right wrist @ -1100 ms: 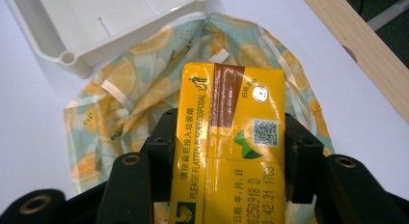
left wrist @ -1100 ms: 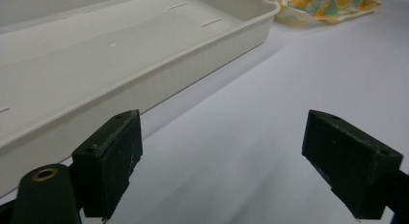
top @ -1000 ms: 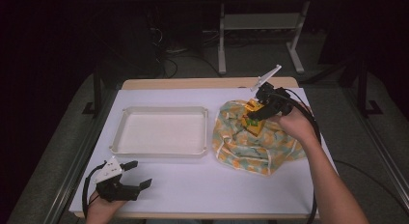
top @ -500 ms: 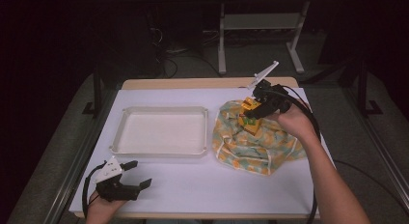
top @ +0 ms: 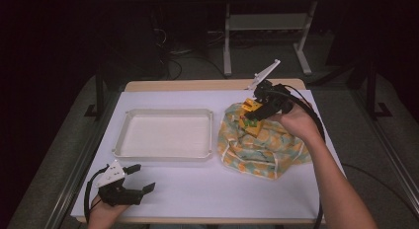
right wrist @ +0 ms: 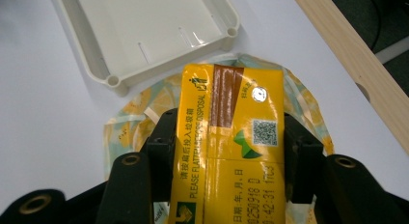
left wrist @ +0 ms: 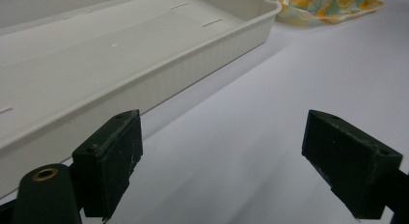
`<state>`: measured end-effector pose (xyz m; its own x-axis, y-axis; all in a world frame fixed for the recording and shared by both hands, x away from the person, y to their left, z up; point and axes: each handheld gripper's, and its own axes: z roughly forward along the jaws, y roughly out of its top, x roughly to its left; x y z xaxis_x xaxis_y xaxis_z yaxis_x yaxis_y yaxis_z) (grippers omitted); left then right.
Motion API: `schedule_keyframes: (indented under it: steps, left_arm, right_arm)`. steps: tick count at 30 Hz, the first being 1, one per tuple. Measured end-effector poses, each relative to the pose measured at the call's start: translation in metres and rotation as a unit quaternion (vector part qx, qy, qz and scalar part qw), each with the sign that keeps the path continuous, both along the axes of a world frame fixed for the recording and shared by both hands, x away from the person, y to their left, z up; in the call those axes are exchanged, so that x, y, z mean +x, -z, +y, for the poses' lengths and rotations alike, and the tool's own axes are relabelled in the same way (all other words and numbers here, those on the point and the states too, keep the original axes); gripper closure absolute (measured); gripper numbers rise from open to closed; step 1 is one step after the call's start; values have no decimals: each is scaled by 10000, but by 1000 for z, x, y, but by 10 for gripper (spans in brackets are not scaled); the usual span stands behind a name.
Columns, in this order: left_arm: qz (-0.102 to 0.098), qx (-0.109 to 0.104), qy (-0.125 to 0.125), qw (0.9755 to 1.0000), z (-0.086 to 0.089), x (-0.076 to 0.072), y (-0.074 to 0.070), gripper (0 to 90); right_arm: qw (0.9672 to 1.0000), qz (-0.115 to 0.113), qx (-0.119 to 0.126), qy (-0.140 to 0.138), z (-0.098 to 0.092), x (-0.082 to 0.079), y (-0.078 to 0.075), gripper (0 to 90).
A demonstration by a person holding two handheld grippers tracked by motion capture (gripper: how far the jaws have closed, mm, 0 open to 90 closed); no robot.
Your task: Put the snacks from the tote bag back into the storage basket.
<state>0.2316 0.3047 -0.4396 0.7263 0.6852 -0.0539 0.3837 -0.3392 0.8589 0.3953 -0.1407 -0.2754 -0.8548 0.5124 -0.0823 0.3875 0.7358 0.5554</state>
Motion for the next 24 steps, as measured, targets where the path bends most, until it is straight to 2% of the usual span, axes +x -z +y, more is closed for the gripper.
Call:
schedule_keyframes:
  steps: [5,8,10,20,24]
  left_arm:
    - [-3,2,13,10000,1,0,0,140]
    - [-23,4,16,10000,1,0,-1,140]
    - [-12,0,3,10000,1,0,-1,141]
    - [-50,28,14,10000,1,1,-1,141]
    - [-57,26,17,10000,1,1,-1,141]
  right_arm:
    - [9999,22,67,-104,8,0,-2,495]
    - [9994,16,160,-320,17,2,-4,495]
    - [9991,85,166,-370,23,2,-6,496]
    - [9968,97,184,-774,48,3,-6,495]
    - [9962,87,192,-847,54,4,-6,495]
